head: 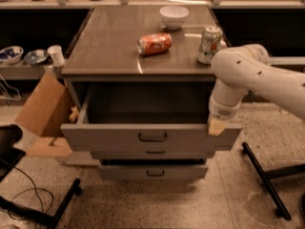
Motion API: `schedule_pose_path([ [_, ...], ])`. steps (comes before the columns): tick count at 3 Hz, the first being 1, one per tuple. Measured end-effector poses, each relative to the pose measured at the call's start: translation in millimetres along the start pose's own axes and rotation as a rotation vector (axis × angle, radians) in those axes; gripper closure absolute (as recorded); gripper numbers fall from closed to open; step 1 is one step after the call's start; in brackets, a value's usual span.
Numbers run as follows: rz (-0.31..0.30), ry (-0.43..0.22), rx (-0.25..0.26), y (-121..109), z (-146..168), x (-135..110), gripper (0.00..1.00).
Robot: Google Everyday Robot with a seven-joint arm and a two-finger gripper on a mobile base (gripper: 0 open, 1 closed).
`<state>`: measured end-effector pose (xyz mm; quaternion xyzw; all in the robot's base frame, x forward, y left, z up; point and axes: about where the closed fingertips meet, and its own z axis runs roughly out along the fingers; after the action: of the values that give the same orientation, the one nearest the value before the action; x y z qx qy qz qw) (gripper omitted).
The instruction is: Open top drawer
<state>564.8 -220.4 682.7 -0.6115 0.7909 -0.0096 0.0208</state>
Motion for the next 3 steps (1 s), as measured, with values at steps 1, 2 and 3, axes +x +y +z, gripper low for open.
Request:
schedule_pose_path([
  [1, 0.001, 0.0, 0.0, 0.5, 1.0, -0.9, 1.0],
  [2, 0.031, 0.006, -0.011, 17.8, -0.5, 6.0, 1.0],
  [3, 0.06, 0.011, -0.022, 35.1, -1.5, 12.1, 1.0],
])
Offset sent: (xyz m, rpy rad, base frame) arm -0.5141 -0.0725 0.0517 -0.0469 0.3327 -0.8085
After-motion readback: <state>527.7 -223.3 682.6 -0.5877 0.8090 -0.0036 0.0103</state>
